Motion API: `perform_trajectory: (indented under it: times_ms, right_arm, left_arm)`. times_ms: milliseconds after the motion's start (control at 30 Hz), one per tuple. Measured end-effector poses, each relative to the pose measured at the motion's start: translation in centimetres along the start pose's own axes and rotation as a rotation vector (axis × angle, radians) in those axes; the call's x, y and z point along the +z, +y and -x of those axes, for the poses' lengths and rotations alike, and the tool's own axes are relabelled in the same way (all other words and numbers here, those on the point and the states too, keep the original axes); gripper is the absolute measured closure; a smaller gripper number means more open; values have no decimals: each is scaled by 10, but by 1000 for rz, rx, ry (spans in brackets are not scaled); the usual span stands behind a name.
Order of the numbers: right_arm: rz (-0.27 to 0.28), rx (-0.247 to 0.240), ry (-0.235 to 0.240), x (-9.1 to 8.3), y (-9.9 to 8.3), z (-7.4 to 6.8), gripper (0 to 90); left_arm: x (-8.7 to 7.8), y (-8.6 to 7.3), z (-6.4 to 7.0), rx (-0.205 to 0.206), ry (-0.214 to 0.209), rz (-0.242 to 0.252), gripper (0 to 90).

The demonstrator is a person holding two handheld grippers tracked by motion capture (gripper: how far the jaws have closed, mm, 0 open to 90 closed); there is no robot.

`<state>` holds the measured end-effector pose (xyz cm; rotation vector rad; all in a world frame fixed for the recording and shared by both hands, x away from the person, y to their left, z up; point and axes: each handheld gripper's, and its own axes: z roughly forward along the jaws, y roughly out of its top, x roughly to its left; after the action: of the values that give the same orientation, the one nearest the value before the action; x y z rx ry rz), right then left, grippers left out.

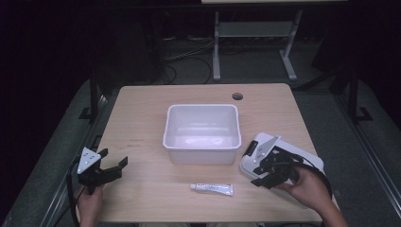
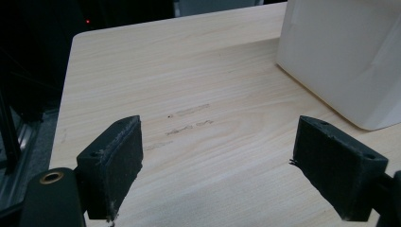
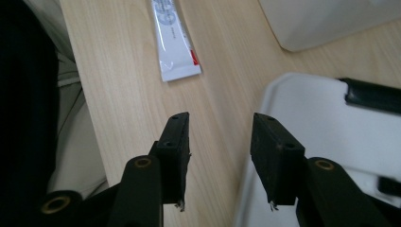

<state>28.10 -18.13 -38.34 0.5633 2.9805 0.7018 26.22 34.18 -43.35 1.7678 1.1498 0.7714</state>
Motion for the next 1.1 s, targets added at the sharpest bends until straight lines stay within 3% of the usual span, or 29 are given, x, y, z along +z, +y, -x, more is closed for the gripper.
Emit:
perform_trajectory:
  times_ms: [1100]
  right_arm:
    - [-37,-156,89,60,73,-26,499]
  left_arm:
    - [-1,0,0,-1,4,3,161]
